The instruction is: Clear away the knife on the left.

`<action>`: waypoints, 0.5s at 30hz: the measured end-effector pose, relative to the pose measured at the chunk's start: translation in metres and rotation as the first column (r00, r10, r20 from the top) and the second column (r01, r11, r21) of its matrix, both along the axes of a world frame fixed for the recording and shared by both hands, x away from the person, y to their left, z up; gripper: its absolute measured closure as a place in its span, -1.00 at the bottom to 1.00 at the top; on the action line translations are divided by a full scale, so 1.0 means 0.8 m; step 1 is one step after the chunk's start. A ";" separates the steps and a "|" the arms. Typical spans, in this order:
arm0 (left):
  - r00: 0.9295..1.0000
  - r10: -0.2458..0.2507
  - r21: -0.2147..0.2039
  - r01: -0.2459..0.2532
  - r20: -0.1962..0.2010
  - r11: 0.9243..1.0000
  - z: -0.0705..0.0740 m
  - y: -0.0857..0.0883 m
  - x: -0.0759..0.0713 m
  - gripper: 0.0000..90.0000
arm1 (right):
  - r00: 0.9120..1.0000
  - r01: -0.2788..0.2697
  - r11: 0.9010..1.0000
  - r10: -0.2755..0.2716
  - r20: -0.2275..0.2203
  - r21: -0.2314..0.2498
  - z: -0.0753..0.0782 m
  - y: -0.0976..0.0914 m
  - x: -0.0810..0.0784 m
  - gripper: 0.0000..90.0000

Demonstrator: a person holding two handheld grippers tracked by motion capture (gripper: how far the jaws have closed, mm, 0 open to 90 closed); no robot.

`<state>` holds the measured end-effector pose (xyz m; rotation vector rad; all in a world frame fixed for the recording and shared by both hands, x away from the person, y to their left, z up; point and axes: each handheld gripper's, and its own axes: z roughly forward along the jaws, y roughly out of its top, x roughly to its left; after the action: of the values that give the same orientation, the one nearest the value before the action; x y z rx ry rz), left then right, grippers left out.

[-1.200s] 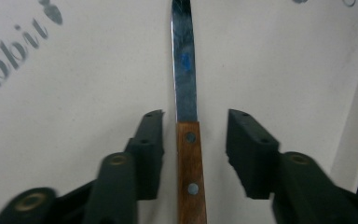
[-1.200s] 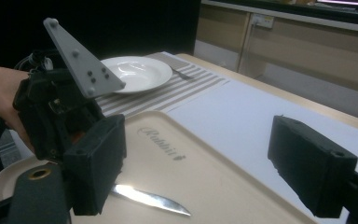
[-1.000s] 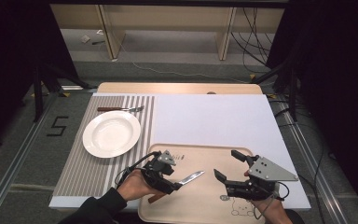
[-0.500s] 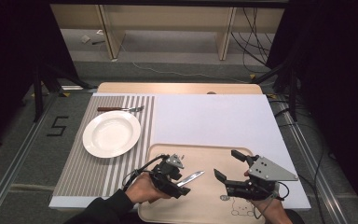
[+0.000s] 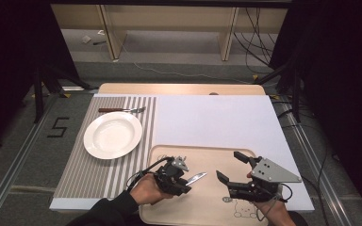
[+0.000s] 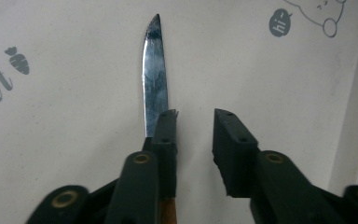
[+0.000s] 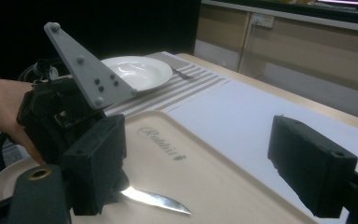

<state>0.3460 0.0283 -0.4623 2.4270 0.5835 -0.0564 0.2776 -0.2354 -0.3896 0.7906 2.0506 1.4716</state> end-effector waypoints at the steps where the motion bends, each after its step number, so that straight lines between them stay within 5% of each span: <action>1: 1.000 -0.002 0.003 0.002 -0.004 1.000 -0.001 -0.001 0.000 0.69 | 1.000 0.000 1.000 0.000 0.000 0.000 0.000 0.000 0.000 -0.55; 7: 1.000 -0.014 0.065 0.014 0.008 0.998 -0.006 -0.010 -0.001 0.98 | 1.000 0.000 1.000 0.000 0.000 -0.001 0.000 0.000 0.000 -0.55; 15: 1.000 -0.013 0.098 0.010 0.024 0.995 -0.007 -0.007 0.005 0.99 | 1.000 -0.002 1.000 0.002 -0.001 -0.002 0.000 0.000 0.000 -0.55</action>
<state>0.3500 0.0229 -0.4676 2.5226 0.5732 -0.0022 0.2773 -0.2353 -0.3895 0.7892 2.0537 1.4698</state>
